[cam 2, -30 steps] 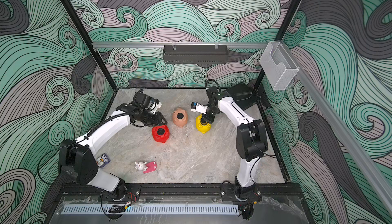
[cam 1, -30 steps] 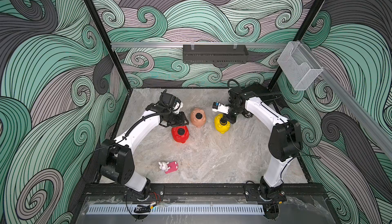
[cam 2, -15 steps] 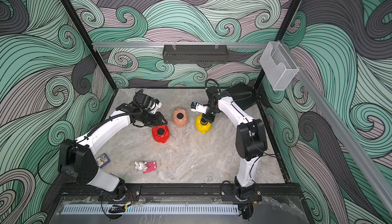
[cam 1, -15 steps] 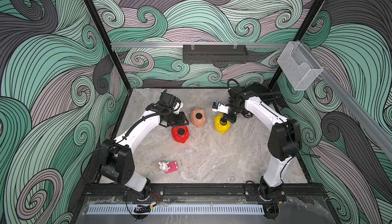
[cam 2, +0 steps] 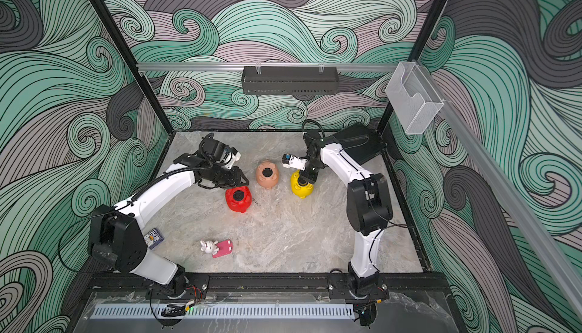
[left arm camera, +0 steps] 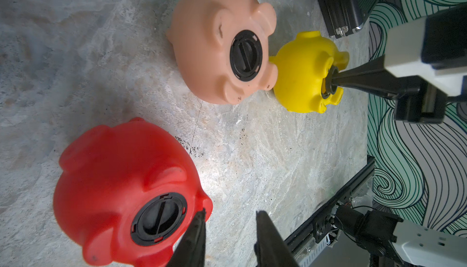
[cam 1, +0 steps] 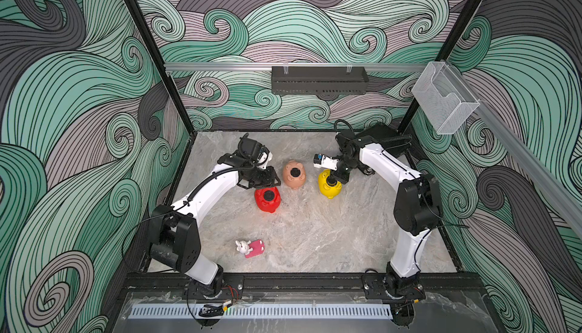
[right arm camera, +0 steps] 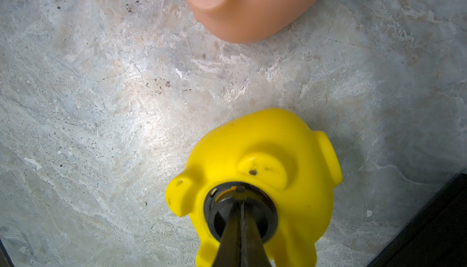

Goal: Close piggy banks
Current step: Insert the knob into the piggy bank.

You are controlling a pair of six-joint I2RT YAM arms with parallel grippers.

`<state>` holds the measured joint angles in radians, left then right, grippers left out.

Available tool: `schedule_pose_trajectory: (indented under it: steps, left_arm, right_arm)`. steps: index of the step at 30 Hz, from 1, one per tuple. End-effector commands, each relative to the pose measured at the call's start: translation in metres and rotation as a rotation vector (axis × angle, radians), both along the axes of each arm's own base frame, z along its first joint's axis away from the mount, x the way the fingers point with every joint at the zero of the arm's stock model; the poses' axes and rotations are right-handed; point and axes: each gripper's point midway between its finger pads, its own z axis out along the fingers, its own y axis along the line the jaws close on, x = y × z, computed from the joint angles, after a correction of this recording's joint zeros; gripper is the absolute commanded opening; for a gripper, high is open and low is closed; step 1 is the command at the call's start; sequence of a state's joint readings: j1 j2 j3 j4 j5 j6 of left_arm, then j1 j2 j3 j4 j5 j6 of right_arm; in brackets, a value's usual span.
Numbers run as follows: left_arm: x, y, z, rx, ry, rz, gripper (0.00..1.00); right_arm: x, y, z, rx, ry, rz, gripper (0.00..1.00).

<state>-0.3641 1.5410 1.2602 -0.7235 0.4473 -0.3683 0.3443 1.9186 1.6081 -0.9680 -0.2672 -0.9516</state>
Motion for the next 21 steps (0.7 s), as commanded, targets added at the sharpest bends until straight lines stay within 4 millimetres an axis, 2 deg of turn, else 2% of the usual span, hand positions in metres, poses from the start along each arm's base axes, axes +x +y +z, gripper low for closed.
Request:
schedule_pose_trajectory:
  steps: [1, 21]
  left_arm:
    - [0.005, -0.003, 0.004, -0.017, -0.009, -0.004, 0.34]
    - [0.007, -0.004, -0.001, -0.014, 0.000, -0.010, 0.34]
  right_arm:
    - [-0.002, -0.001, -0.005, -0.021, 0.016, 0.016, 0.00]
    - [-0.009, -0.005, -0.019, -0.035, 0.054, 0.047, 0.00]
